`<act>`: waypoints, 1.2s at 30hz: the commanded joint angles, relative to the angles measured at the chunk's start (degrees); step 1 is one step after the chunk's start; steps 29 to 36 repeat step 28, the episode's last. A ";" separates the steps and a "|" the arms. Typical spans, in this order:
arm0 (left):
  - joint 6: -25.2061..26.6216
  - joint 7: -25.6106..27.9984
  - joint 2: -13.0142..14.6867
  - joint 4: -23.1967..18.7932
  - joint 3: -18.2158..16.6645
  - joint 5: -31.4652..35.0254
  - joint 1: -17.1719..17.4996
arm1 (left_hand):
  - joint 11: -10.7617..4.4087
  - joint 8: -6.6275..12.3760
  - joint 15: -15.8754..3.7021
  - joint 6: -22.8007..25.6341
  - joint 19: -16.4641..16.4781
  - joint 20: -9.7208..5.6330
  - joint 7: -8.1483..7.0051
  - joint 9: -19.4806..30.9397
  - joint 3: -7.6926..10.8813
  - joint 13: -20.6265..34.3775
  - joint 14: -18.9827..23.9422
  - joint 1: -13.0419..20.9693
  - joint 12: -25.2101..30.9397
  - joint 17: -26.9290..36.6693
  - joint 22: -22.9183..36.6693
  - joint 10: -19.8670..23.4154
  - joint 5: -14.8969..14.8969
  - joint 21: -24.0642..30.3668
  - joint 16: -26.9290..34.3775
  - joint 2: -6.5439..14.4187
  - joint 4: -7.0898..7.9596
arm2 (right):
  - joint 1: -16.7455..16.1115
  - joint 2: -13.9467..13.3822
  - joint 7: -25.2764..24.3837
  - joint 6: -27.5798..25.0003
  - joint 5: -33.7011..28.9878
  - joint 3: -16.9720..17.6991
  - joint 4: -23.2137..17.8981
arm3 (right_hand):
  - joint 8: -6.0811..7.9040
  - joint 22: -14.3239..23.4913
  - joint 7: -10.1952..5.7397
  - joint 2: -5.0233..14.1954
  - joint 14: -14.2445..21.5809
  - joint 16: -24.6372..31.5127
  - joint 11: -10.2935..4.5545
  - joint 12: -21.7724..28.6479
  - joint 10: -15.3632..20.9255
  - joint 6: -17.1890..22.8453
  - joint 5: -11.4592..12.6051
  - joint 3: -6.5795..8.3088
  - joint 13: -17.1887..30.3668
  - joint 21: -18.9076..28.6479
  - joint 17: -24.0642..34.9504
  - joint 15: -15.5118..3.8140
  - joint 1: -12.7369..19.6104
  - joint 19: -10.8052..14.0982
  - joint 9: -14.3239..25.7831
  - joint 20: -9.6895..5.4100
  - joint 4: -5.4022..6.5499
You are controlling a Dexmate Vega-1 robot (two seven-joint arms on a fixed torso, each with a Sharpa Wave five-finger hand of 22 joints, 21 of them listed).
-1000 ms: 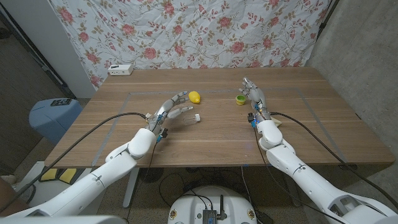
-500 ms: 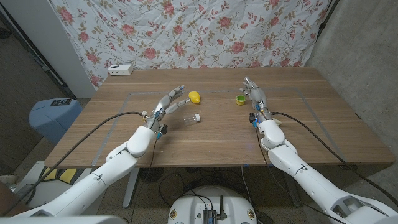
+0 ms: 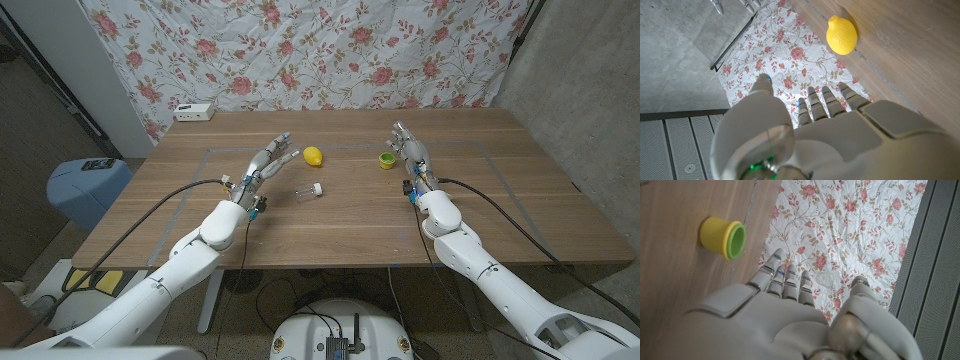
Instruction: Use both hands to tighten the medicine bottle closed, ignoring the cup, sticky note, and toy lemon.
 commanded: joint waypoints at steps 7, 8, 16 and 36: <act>-2.10 -5.88 -0.72 3.71 -0.55 -5.81 -2.59 | 0.79 -0.04 0.72 -1.06 -0.73 -0.14 1.05 0.10 0.59 0.06 -1.64 -2.75 0.59 0.18 0.26 -1.76 -0.16 0.20 0.44 2.41 2.29 | 2.15 0.48 4.45 0.20 4.07 0.55 3.69 | -0.41 0.11 0.14 0.21 -1.19 0.05 -1.18 -0.13 -2.37 -5.13 0.53 -0.27 -0.03 -0.17 0.28 -1.05 -2.27 -2.20 0.02 -0.71 1.23; -1.91 -5.84 -0.84 3.73 -0.51 -5.87 -2.72 | 1.18 -0.06 1.15 -1.37 -0.91 0.05 1.31 0.13 0.70 0.06 -1.90 -3.88 0.60 0.26 0.28 -2.15 -0.12 0.21 0.54 2.84 3.21 | 2.19 0.51 4.76 0.39 4.35 0.64 3.95 | -0.40 0.11 0.19 0.23 -1.23 0.07 -1.12 -0.13 -2.48 -5.31 0.54 -0.28 -0.03 -0.16 0.28 -1.01 -2.36 -2.29 0.02 -0.65 1.28; -1.68 -4.44 -3.24 5.01 0.18 -6.14 -3.49 | 1.77 -0.02 1.61 -2.05 -1.38 0.35 1.95 0.15 1.01 0.04 -2.46 -8.46 0.71 0.44 0.37 -3.08 0.20 0.27 0.79 3.41 7.13 | 1.72 -0.07 6.75 0.26 6.88 1.54 4.13 | -0.26 0.12 -0.37 0.31 -1.71 0.14 -1.10 -0.09 -3.63 -7.36 0.65 -0.55 -0.05 -0.39 0.28 -1.02 -3.53 -4.33 0.00 -0.64 1.88; -3.49 -0.27 -6.75 8.85 1.04 -4.49 -3.24 | 1.77 0.46 1.31 -0.69 -0.55 0.49 2.03 0.09 1.66 0.00 -1.37 -12.95 1.34 0.35 0.38 -1.95 0.78 0.71 1.19 3.36 10.49 | 0.82 -0.13 8.30 -0.68 9.85 2.37 5.41 | 0.11 0.13 -0.80 0.51 -2.46 0.10 -1.69 -0.31 -5.63 -8.14 0.86 -0.78 -0.07 -0.26 0.27 -1.19 -4.78 -5.91 -0.03 -0.96 2.60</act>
